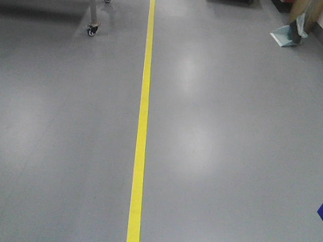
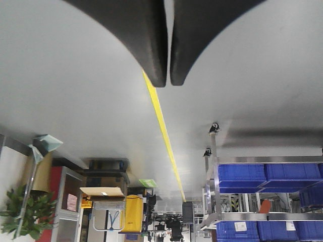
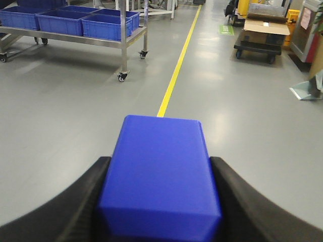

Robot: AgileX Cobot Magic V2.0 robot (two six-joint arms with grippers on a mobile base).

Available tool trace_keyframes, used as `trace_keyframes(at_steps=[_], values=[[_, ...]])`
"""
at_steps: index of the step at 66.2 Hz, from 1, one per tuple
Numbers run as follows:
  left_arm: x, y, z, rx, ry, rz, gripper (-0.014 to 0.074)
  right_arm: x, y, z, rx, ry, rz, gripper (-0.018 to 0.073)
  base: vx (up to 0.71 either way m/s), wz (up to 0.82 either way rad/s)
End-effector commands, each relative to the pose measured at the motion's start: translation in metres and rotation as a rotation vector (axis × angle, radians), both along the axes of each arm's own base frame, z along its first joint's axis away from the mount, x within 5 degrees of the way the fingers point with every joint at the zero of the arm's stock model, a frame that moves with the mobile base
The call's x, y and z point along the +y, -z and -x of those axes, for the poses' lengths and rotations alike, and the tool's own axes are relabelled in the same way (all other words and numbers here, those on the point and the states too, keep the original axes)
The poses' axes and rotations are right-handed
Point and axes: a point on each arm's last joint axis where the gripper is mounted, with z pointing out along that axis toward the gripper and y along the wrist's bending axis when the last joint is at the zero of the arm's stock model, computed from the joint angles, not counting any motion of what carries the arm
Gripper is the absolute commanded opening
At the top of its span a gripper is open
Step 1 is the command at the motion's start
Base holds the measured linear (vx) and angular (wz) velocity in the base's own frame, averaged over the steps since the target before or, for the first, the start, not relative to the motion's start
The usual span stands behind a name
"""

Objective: Pour parts from conveyor to right shelf
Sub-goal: 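Drive along the yellow line toward the shelf of blue bins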

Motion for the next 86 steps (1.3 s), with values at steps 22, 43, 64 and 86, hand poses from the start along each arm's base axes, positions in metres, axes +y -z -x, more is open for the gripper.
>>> trace_keyframes(at_steps=[22, 43, 64, 86], values=[[-0.0004, -0.0128, -0.001, -0.081, 0.006, 0.018, -0.0006, -0.0006, -0.0164, -0.0009, -0.102, 0.009, -0.013, -0.0005, 0.83, 0.08], [-0.0004, -0.0128, -0.001, -0.081, 0.006, 0.018, -0.0006, -0.0006, -0.0164, -0.0009, -0.101, 0.009, -0.013, -0.0005, 0.75, 0.05], [-0.0004, -0.0128, -0.001, -0.081, 0.006, 0.018, -0.0006, -0.0006, -0.0164, -0.0009, -0.101, 0.009, -0.013, -0.0005, 0.68, 0.28], [-0.0004, -0.0128, -0.001, -0.081, 0.006, 0.018, -0.0006, -0.0006, -0.0164, -0.0009, -0.101, 0.009, -0.013, -0.0005, 0.63, 0.63]])
